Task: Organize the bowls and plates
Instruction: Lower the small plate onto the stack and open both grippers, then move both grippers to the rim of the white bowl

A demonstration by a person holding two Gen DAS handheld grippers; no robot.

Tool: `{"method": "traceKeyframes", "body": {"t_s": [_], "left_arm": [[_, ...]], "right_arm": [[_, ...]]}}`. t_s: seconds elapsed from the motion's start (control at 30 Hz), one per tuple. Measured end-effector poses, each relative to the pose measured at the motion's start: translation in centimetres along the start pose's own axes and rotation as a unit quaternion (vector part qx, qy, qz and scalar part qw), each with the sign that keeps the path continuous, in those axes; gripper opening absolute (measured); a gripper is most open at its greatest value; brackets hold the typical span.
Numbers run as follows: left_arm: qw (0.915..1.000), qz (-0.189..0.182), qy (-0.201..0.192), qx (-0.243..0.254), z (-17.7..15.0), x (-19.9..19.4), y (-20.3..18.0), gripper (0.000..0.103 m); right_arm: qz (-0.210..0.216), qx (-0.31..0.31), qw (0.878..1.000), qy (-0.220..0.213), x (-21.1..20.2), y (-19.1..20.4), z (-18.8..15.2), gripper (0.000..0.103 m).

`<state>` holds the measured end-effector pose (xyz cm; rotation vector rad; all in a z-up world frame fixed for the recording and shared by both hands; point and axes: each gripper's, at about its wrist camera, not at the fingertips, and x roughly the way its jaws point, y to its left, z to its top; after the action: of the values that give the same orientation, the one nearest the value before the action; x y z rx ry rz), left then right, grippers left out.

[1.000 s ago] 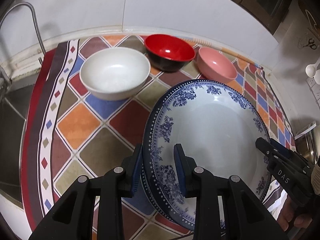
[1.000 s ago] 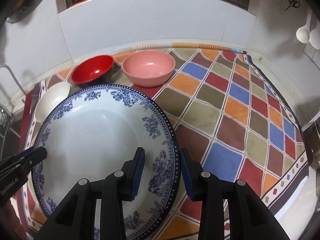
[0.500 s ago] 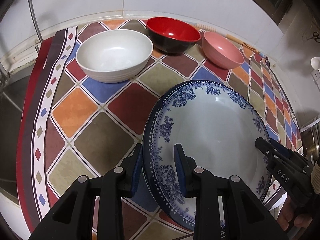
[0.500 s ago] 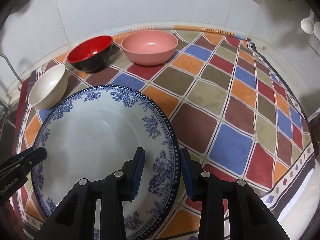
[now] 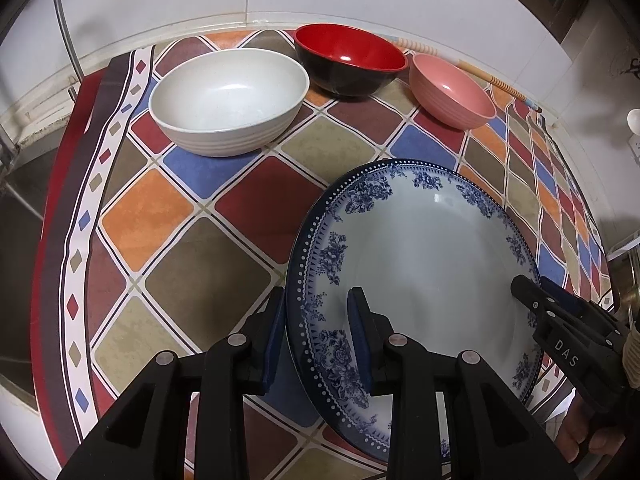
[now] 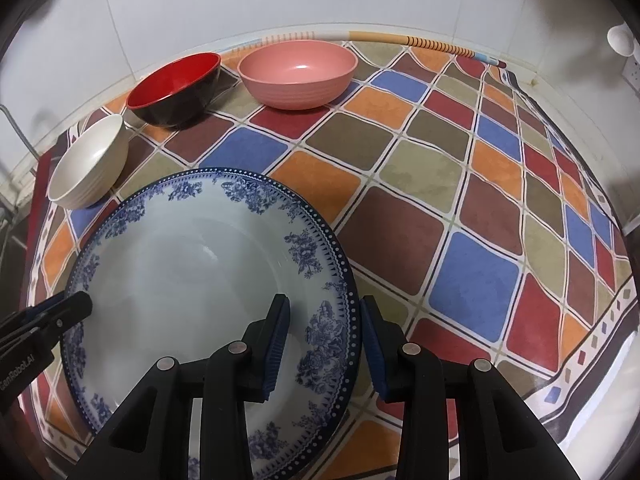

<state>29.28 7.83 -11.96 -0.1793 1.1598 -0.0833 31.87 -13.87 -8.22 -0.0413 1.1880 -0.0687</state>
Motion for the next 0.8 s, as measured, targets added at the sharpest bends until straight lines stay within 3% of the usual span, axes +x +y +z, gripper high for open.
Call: {"method": "traceKeyframes", "body": {"t_s": [0.17,0.4,0.5,0.8], "left_arm": [[1.0,-0.007,0.001,-0.005,0.0,0.0,0.1,0.031],[0.9995,-0.022,0.013,-0.019,-0.1,0.5,0.5,0.04],[0.9997,-0.018,0.0,-0.014,0.0,-0.2,0.6,0.047],[0.9979,0.008,-0.065,0.002,1.2,-3.9,1.2,0.054]], "right_arm": [[-0.002,-0.003,1.0,-0.001,0.0,0.1,0.0,0.037],[-0.008,-0.013,1.0,-0.005,-0.1,0.4,0.0,0.038],[-0.005,-0.013,1.0,-0.005,-0.1,0.5,0.0,0.043],[0.015,-0.01,0.999,-0.032,-2.0,1.4,0.9,0.044]]}}
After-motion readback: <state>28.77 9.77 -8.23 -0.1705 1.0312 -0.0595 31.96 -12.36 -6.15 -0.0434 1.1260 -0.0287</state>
